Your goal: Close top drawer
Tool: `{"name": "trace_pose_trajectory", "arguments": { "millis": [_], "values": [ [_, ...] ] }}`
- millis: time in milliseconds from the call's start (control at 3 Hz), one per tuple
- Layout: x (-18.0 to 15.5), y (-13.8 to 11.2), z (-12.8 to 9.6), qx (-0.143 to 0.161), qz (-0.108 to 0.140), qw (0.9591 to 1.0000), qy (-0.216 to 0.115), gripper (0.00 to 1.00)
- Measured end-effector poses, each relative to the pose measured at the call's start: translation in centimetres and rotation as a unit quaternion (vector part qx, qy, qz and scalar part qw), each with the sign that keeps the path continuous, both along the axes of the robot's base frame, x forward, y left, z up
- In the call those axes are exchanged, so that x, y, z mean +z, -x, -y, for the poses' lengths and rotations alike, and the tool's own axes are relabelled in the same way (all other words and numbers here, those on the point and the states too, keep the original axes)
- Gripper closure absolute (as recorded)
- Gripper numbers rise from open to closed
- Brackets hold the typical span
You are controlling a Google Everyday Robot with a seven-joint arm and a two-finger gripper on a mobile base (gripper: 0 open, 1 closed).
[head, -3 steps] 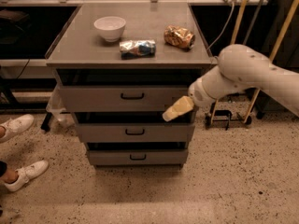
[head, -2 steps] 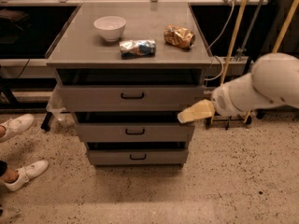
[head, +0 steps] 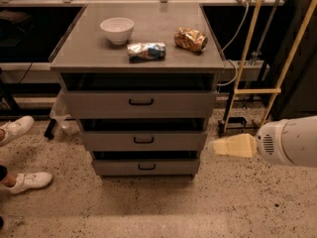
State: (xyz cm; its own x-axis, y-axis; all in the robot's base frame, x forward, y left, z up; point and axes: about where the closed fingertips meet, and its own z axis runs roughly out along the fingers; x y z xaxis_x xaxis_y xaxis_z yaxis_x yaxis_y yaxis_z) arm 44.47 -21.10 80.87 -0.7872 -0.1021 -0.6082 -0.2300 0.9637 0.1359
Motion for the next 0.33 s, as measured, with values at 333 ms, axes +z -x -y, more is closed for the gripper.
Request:
{"name": "trace_pose_trajectory", "arguments": {
  "millis": [333],
  "values": [
    [0.0, -0.52, -0.25, 0.006, 0.002, 1.0, 0.0, 0.0]
  ]
}}
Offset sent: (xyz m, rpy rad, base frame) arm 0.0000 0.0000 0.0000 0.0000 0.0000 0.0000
